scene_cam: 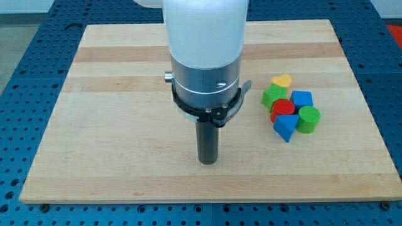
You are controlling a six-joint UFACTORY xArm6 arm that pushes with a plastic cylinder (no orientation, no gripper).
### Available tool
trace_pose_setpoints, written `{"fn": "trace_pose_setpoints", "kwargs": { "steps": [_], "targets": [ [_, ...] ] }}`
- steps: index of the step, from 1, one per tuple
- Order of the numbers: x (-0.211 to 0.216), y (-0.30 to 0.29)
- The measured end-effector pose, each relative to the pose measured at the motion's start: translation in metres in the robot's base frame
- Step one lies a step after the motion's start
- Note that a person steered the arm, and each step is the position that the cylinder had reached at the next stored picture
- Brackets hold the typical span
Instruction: Point your arm at the red star
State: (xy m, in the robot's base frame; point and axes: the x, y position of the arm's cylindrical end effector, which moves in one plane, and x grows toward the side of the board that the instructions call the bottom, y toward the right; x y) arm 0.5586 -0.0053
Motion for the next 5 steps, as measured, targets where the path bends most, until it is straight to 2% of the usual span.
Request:
{"fn": "trace_pose_setpoints", "kwargs": {
  "steps": [2, 3, 4, 5],
  "targets": [
    [-0.015, 0.000],
    [-0.046, -0.004],
    [-0.078, -0.036],
    [-0.126, -0.037]
  ]
}}
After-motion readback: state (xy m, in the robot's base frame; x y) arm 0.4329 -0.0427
